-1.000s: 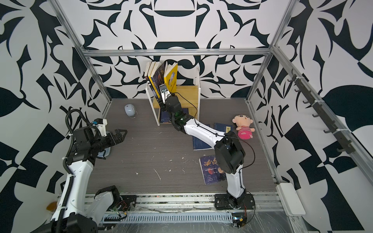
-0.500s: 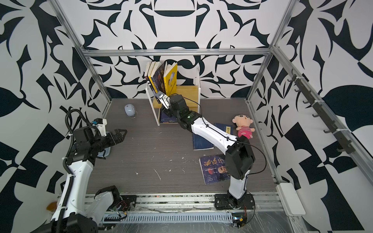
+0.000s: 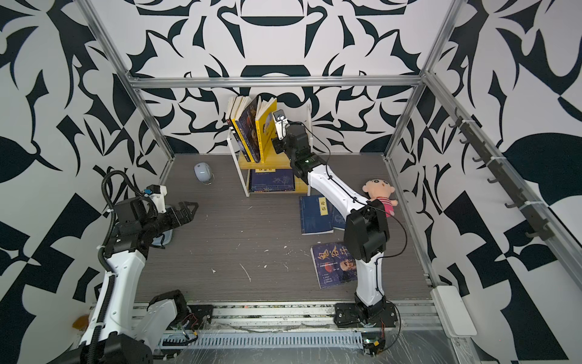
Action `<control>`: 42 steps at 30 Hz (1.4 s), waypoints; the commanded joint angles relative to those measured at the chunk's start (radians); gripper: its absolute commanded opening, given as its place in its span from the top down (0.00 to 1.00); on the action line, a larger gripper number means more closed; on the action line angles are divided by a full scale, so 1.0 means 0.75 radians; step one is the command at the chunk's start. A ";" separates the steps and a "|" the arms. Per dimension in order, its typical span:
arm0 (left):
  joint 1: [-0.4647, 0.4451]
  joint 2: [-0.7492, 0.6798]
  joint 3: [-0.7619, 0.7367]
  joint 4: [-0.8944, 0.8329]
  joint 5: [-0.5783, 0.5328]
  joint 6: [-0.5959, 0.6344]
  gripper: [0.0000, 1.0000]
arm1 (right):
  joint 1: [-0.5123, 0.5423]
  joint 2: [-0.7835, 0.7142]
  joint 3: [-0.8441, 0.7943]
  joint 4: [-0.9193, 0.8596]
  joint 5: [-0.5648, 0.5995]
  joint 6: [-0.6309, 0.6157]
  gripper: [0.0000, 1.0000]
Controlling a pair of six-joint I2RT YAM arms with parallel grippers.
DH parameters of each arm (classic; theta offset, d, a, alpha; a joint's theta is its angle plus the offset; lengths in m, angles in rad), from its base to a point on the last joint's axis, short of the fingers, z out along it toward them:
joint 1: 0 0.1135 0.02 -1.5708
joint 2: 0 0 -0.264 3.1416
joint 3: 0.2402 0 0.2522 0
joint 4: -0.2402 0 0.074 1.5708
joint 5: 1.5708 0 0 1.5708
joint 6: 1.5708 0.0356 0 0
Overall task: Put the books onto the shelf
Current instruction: 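Push the yellow book upright against the books on the shelf top with the right gripper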
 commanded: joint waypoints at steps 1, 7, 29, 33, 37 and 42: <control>0.005 -0.013 -0.005 0.001 0.020 0.007 0.00 | 0.004 0.044 0.145 0.124 -0.116 0.171 1.00; 0.005 -0.015 -0.008 0.004 0.014 0.007 0.00 | 0.022 0.143 0.237 0.130 -0.195 0.239 1.00; 0.009 -0.017 -0.016 0.008 0.010 0.010 0.00 | 0.045 0.186 0.236 0.162 -0.200 0.153 1.00; 0.012 -0.019 -0.018 0.012 0.013 0.008 0.00 | 0.005 0.234 0.343 0.127 -0.156 0.170 1.00; 0.016 -0.023 -0.019 0.012 0.015 0.008 0.00 | -0.004 0.319 0.480 0.096 -0.135 0.181 1.00; 0.018 -0.024 -0.019 0.013 0.014 0.007 0.00 | -0.005 0.458 0.677 0.082 -0.143 0.221 1.00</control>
